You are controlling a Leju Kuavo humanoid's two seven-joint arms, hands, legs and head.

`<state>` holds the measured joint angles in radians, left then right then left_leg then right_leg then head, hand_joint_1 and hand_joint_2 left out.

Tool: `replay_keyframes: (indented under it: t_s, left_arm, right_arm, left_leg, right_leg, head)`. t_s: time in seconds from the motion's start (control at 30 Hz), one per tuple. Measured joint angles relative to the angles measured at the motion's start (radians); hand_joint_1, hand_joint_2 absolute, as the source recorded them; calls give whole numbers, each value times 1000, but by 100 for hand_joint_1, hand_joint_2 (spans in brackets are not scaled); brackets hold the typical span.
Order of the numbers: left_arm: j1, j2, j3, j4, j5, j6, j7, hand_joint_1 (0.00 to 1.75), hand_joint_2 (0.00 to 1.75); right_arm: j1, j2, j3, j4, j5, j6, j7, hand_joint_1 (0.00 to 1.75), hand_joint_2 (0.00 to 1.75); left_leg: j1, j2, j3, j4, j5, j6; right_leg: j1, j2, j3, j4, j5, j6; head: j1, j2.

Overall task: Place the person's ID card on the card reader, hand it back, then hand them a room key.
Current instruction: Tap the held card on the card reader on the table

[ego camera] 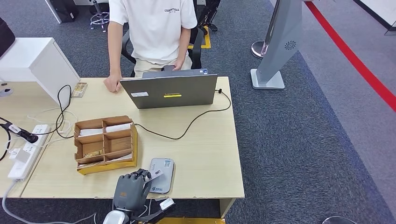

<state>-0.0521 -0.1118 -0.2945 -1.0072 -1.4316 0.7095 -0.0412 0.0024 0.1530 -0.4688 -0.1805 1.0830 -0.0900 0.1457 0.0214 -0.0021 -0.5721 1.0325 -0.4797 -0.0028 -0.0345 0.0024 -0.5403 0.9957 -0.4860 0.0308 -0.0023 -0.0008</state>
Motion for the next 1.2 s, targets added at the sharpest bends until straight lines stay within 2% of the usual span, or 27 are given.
replay_keyframes:
  t_s: [0.43, 0.5, 0.57, 0.63, 0.7, 0.87, 1.03, 1.2]
  left_arm:
    - [-26, 5, 20, 0, -2, 0, 8, 175, 175]
    - [-71, 45, 21, -29, -13, -10, 61, 175, 175]
    - [-176, 117, 18, -56, 8, -37, 100, 175, 175]
    - [-291, 186, 21, -67, 39, -59, 88, 175, 175]
    - [-351, 223, 24, -78, 35, -58, 75, 175, 175]
    - [-387, 258, 24, -89, 1, -47, 84, 175, 175]
    - [-468, 300, 24, -91, -3, -76, 94, 175, 175]
    - [-532, 320, 24, -91, 1, -102, 91, 175, 175]
  right_arm:
    - [0, 0, 0, 0, 16, 1, 5, 0, 175]
    - [0, 0, 0, 0, 18, 3, 6, 0, 175]
    - [0, 0, -2, 0, 20, 6, 8, 0, 175]
    - [1, 0, -4, 0, 21, 8, 8, 0, 175]
    - [4, 0, -5, 0, 23, 8, 8, 0, 175]
    - [4, 0, -6, 0, 27, 11, 11, 0, 175]
    - [3, 0, -11, 0, 31, 18, 20, 0, 175]
    - [2, 0, -20, 0, 33, 21, 21, 0, 175]
  left_leg:
    - [0, -1, 1, 0, 2, 0]
    - [1, -1, -2, 0, 5, -2]
    - [4, -2, -10, 0, 10, -4]
    - [5, -3, -15, -1, 13, -5]
    - [5, -3, -14, -1, 14, -6]
    - [5, -1, -15, -1, 15, -6]
    - [5, -2, -16, -1, 15, -7]
    - [5, -2, -16, -1, 16, -8]
  right_leg:
    - [0, -1, -1, 0, 0, 0]
    - [1, 0, -5, 0, 3, -1]
    - [3, -1, -12, 2, 7, -3]
    - [4, -2, -16, 3, 11, -5]
    - [4, -2, -16, 4, 12, -6]
    - [4, 1, -19, 4, 13, -5]
    - [4, 0, -19, 4, 13, -5]
    - [4, 1, -20, 5, 13, -6]
  head:
    - [0, 0]
    - [1, 0]
    - [2, 0]
    - [-1, 0]
    - [-3, 0]
    - [-2, 0]
    - [-2, 0]
    - [-2, 0]
